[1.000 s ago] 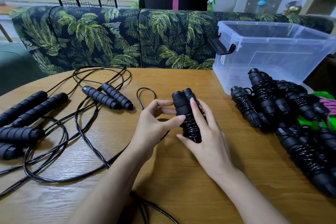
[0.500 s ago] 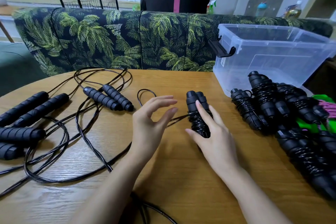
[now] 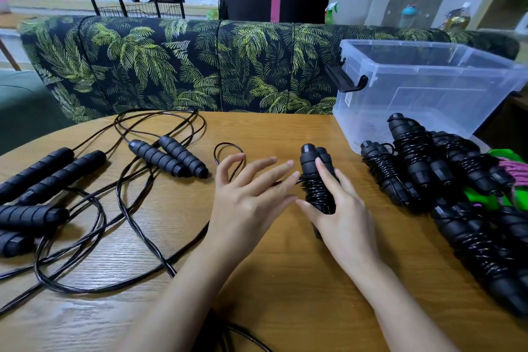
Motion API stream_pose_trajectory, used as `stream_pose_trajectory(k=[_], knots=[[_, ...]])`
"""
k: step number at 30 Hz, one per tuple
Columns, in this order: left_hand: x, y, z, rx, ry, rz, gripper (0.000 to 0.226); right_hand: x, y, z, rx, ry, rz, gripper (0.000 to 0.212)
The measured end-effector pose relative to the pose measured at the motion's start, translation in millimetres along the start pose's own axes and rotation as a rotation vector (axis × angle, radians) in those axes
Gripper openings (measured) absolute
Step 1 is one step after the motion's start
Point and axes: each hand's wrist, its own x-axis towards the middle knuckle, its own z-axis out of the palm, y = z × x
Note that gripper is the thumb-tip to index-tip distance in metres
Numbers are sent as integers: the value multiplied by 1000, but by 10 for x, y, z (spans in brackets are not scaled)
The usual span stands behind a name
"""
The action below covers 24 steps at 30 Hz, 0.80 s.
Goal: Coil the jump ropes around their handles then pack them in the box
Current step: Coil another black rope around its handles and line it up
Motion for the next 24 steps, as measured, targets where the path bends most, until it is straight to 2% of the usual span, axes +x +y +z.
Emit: stream_pose_trajectory(k=[5, 9, 12, 17, 19, 24], knots=[[-86, -103, 72, 132, -226, -92, 52, -11, -24, 12, 225, -20, -10, 78], [-112, -104, 126, 61, -198, -162, 48, -29, -71, 39, 328, -37, -52, 83], [-94, -74, 131, -174, -152, -293, 40, -29, -83, 20, 401, -15, -68, 81], [32, -6, -16, -910, -231, -859, 20, -50, -168, -38, 533, -22, -69, 78], [34, -25, -40, -1036, -253, -965, 20, -68, -216, -42, 576, -54, -66, 76], [52, -69, -83, -1191, -402, -1073, 33, -99, -254, -71, 748, -193, -68, 71]])
